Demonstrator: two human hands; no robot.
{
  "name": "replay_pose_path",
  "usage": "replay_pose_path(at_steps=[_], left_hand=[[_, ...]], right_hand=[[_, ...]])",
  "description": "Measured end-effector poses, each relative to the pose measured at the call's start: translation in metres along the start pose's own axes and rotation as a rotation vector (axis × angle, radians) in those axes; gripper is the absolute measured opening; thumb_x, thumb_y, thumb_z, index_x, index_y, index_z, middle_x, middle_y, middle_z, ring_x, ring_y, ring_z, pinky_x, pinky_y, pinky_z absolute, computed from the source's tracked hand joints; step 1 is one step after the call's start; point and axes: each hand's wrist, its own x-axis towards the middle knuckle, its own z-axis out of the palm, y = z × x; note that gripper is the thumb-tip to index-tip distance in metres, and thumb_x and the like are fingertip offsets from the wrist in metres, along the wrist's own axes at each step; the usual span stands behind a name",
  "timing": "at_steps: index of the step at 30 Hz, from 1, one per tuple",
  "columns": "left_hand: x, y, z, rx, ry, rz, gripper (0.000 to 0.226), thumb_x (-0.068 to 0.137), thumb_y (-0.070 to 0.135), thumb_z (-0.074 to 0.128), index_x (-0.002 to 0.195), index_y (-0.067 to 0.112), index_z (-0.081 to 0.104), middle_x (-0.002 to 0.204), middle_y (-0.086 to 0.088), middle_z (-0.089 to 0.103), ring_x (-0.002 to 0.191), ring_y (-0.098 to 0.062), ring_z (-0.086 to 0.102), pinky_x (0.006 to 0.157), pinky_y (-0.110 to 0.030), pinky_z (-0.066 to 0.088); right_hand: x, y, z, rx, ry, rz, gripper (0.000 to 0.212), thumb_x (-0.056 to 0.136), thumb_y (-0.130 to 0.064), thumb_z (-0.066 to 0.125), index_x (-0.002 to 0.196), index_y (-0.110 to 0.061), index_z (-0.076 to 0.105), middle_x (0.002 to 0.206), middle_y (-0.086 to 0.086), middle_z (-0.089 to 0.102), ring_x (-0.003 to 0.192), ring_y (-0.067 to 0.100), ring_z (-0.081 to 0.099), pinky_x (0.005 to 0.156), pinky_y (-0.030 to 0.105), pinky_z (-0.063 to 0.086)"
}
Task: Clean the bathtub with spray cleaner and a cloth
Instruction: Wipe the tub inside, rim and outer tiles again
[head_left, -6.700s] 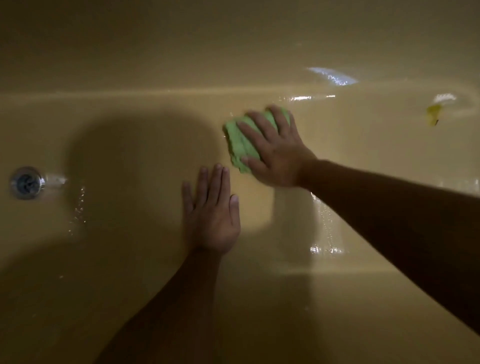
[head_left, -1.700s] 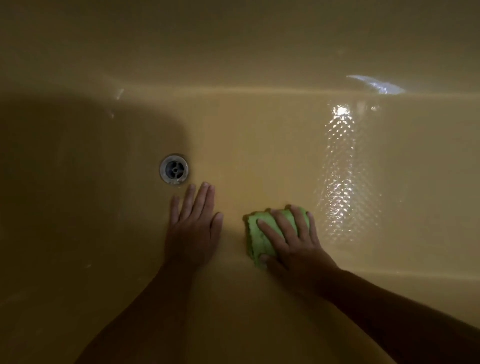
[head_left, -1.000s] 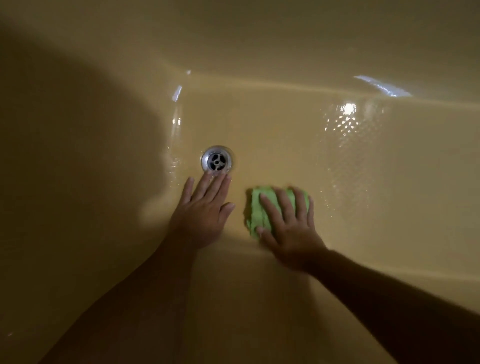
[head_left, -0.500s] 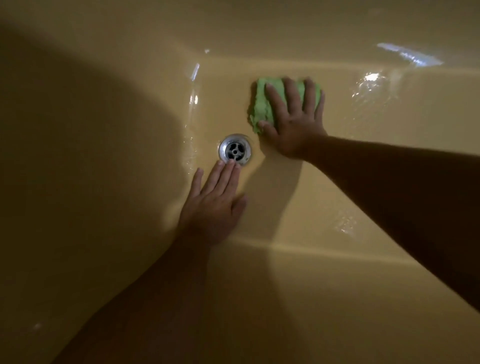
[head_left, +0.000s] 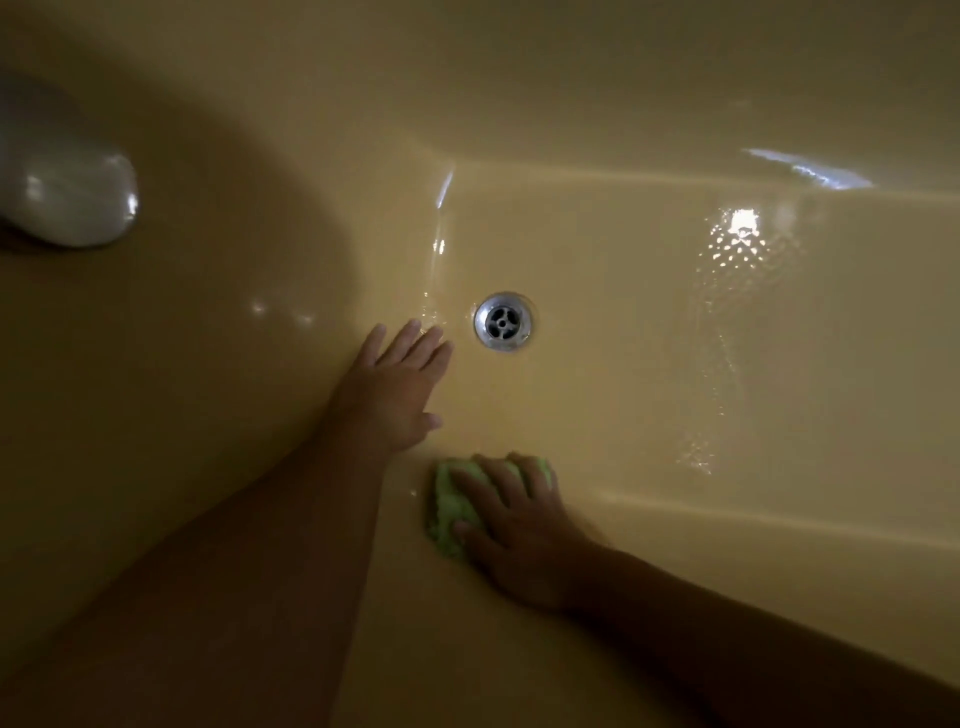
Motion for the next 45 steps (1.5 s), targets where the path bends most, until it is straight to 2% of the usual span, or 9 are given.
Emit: replay_pose_path(at_steps=[3, 6, 10, 19, 28, 37, 39, 41, 45], left_hand=[[-0.001, -0.017, -0.012, 0.170, 0.039, 0.000, 0.094, 0.094, 0.064, 0.056, 0.164, 0.030, 0.003, 0.174, 0.004, -0.008, 0.159, -0.025, -0.013, 0.124, -0.060, -0.010], [-0.001, -0.022, -0.018, 0.247, 0.073, 0.019, 0.084, 0.097, 0.058, 0.052, 0.164, 0.033, 0.008, 0.174, 0.003, -0.001, 0.160, -0.028, -0.008, 0.124, -0.062, -0.008], [0.004, -0.027, -0.028, 0.275, 0.163, -0.070, 0.082, 0.096, 0.048, 0.050, 0.164, 0.020, 0.013, 0.174, -0.003, 0.009, 0.160, -0.026, 0.001, 0.125, -0.060, -0.007], [0.015, -0.020, -0.027, 0.266, 0.213, -0.225, 0.101, 0.087, 0.050, 0.052, 0.164, 0.005, 0.004, 0.173, -0.007, 0.006, 0.160, -0.023, -0.003, 0.127, -0.055, -0.008], [0.009, -0.020, -0.034, 0.325, 0.123, -0.211, 0.090, 0.097, 0.048, 0.047, 0.164, 0.009, 0.002, 0.174, -0.007, -0.002, 0.160, -0.024, -0.005, 0.127, -0.056, -0.005], [-0.016, 0.020, -0.034, 0.025, -0.069, -0.296, 0.076, 0.102, 0.038, 0.043, 0.165, 0.014, 0.008, 0.174, -0.003, 0.006, 0.160, -0.021, 0.002, 0.127, -0.055, -0.001], [-0.029, 0.032, -0.039, -0.079, -0.070, -0.315, 0.072, 0.099, 0.033, 0.049, 0.161, 0.015, 0.019, 0.168, -0.006, 0.025, 0.155, -0.024, 0.021, 0.125, -0.050, 0.017], [-0.044, 0.044, -0.054, -0.220, -0.086, -0.342, 0.058, 0.099, 0.027, 0.052, 0.152, 0.016, 0.032, 0.156, -0.006, 0.044, 0.141, -0.029, 0.044, 0.106, -0.043, 0.039], [-0.060, 0.066, -0.087, -0.549, -0.087, -0.337, 0.047, 0.104, 0.032, 0.049, 0.148, 0.020, 0.039, 0.145, -0.005, 0.054, 0.126, -0.030, 0.056, 0.091, -0.038, 0.048]], right_hand=[[0.025, -0.016, 0.000, 0.045, -0.020, -0.060, 0.063, 0.106, -0.062, 0.020, 0.163, -0.043, 0.001, 0.172, -0.005, 0.002, 0.157, 0.031, -0.009, 0.125, 0.060, -0.005], [0.065, -0.013, 0.002, -0.092, 0.139, -0.079, 0.069, 0.102, -0.065, 0.018, 0.164, -0.037, 0.009, 0.172, 0.003, 0.015, 0.157, 0.043, 0.002, 0.122, 0.069, 0.001], [0.125, -0.001, -0.038, -0.247, 0.228, -0.060, 0.078, 0.092, -0.071, 0.000, 0.163, -0.039, -0.010, 0.174, -0.001, -0.006, 0.157, 0.037, -0.017, 0.123, 0.062, -0.013], [0.199, 0.030, -0.138, -0.474, 0.505, -0.043, 0.073, 0.100, -0.069, 0.011, 0.164, -0.038, -0.004, 0.175, 0.001, 0.000, 0.158, 0.041, -0.008, 0.120, 0.068, -0.012], [0.201, 0.038, -0.162, -0.402, 0.638, 0.156, 0.071, 0.103, -0.067, 0.015, 0.164, -0.038, -0.006, 0.174, 0.003, -0.002, 0.158, 0.041, -0.009, 0.121, 0.067, -0.012], [0.105, 0.064, -0.068, -0.373, 0.650, 0.227, 0.065, 0.103, -0.057, 0.042, 0.159, -0.024, 0.033, 0.155, 0.016, 0.041, 0.138, 0.046, 0.039, 0.120, 0.070, 0.017], [0.078, 0.071, -0.059, -0.409, 0.635, 0.207, 0.061, 0.103, -0.055, 0.044, 0.155, -0.024, 0.038, 0.149, 0.013, 0.047, 0.129, 0.042, 0.046, 0.118, 0.066, 0.025], [0.055, 0.075, -0.059, -0.419, 0.598, 0.203, 0.058, 0.103, -0.054, 0.044, 0.153, -0.026, 0.040, 0.147, 0.011, 0.051, 0.124, 0.041, 0.050, 0.114, 0.060, 0.032], [0.017, 0.072, -0.077, -0.077, 0.576, 0.338, 0.054, 0.103, -0.057, 0.045, 0.148, -0.027, 0.043, 0.138, 0.008, 0.060, 0.117, 0.038, 0.056, 0.098, 0.053, 0.044]])
